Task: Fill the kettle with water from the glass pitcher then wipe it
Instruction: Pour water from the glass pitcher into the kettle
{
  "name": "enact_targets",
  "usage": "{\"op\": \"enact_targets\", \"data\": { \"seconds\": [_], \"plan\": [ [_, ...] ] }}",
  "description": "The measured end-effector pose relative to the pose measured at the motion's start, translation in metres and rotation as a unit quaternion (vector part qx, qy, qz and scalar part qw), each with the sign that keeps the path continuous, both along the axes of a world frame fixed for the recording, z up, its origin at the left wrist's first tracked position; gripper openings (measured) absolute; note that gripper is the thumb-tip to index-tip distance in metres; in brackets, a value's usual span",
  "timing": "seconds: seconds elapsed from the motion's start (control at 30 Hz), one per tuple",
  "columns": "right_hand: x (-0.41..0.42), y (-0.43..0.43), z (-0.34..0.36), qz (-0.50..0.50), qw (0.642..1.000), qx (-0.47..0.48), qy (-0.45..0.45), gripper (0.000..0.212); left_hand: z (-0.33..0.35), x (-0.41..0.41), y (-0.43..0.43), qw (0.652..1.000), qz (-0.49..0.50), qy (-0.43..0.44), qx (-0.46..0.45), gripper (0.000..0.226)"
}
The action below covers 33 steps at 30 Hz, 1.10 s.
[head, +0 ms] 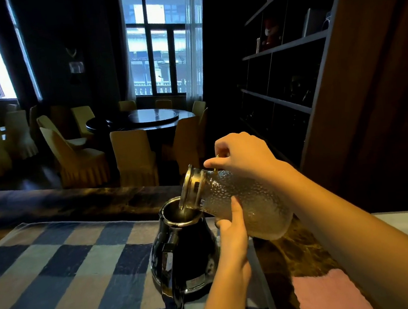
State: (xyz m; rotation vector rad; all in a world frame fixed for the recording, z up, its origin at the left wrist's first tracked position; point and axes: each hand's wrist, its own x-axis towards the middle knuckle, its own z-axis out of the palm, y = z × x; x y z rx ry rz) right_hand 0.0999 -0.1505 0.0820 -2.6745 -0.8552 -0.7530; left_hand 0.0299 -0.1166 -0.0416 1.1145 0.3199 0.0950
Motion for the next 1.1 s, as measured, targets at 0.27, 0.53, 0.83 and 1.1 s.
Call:
{"op": "enact_targets", "data": {
  "seconds": [0.27, 0.53, 0.83, 1.1],
  "plan": [
    [-0.005, -0.052, -0.027, 0.012, 0.973, 0.183, 0.140, 0.043, -0.009, -0.014, -0.004, 0.997, 0.025, -0.068, 0.028, 0.063],
    [-0.022, -0.095, -0.041, 0.023, 0.885, 0.308, 0.348, 0.043, -0.017, -0.016, 0.001, 0.988, 0.002, -0.112, 0.107, 0.057],
    [-0.053, -0.108, 0.000, 0.132, 0.790, 0.375, 0.467, 0.030, 0.023, -0.022, 0.025, 0.976, -0.051, -0.184, 0.105, 0.077],
    [-0.084, -0.065, 0.049, 0.235, 0.808, 0.367, 0.397, 0.036, 0.087, -0.017, 0.090, 0.952, -0.044, -0.265, 0.149, 0.063]
  ]
}}
